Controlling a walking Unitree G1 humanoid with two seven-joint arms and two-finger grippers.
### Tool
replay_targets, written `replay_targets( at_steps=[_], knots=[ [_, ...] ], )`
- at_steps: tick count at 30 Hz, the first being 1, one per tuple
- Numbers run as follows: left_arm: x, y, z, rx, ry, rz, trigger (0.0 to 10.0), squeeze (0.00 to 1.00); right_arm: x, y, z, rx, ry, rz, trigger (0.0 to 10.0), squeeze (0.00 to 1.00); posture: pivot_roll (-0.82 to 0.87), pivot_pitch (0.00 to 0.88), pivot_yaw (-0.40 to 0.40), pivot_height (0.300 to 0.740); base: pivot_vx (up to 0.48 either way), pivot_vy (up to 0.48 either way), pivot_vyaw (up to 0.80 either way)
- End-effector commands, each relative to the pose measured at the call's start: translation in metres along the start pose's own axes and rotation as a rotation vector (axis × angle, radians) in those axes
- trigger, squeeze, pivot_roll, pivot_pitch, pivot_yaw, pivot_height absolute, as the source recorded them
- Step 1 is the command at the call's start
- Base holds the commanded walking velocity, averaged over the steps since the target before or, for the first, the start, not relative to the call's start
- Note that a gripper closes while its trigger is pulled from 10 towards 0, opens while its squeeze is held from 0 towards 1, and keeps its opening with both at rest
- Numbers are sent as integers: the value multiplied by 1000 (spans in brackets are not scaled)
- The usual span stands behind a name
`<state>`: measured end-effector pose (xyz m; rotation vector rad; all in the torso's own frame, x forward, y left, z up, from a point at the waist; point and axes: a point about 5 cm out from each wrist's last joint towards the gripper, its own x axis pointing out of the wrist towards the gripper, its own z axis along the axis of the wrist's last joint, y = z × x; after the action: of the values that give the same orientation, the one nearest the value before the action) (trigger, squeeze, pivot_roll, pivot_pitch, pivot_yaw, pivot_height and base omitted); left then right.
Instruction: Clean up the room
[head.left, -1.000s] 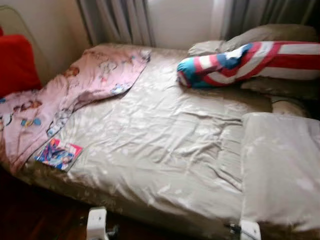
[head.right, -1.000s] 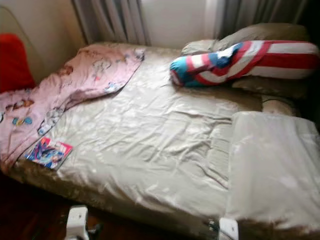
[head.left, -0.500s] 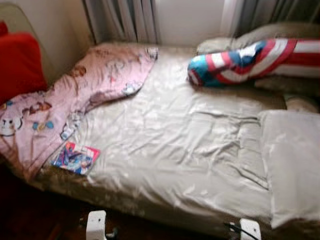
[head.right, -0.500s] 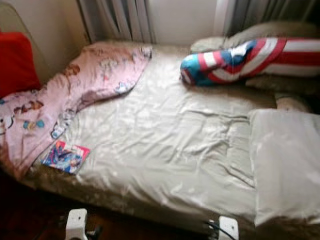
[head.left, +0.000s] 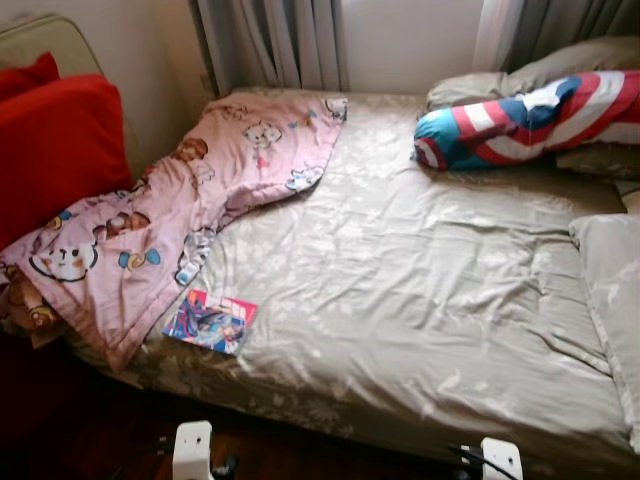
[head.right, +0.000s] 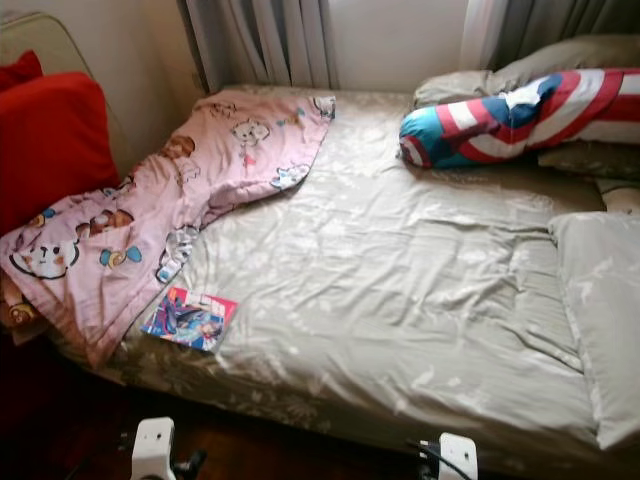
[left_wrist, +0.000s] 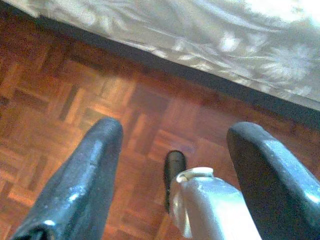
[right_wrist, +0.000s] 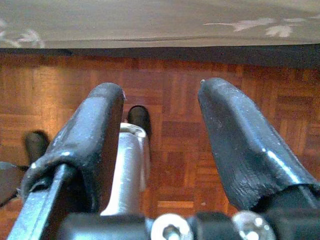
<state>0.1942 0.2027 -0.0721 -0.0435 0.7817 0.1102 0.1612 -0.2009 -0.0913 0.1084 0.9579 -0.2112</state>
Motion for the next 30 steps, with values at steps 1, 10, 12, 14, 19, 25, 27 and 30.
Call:
replay_targets(
  at_steps=[1,10,12,14,19,25,27,30],
  knots=[
    [-3,7,-10,9,34,14,10000,0,0,7,-4,-6,17,17,10000,0,-57,90,33,740,0,480,0],
    [-3,6,-9,4,32,17,10000,0,0,6,-3,-8,15,16,10000,0,-57,88,31,740,0,480,0],
    [-3,6,-9,4,32,16,10000,0,0,6,-3,-5,13,16,10000,0,-57,86,31,740,0,480,0],
    [-3,6,-9,3,32,17,10000,0,0,6,-3,-8,14,17,10000,0,-57,86,31,740,0,480,0],
    [-3,6,-9,4,32,17,10000,0,0,7,-3,-8,12,19,10000,0,-55,80,31,740,0,480,0],
    [-3,5,-9,2,31,17,10000,0,0,7,-2,-10,10,22,10000,0,-58,71,29,740,0,480,0],
    [-3,5,-9,2,31,16,10000,0,0,6,-2,-12,9,22,10000,0,-59,66,27,740,0,480,0],
    [-3,4,-9,0,31,15,10000,0,0,6,-1,-15,8,22,10000,0,-60,60,22,740,0,480,0]
  ],
)
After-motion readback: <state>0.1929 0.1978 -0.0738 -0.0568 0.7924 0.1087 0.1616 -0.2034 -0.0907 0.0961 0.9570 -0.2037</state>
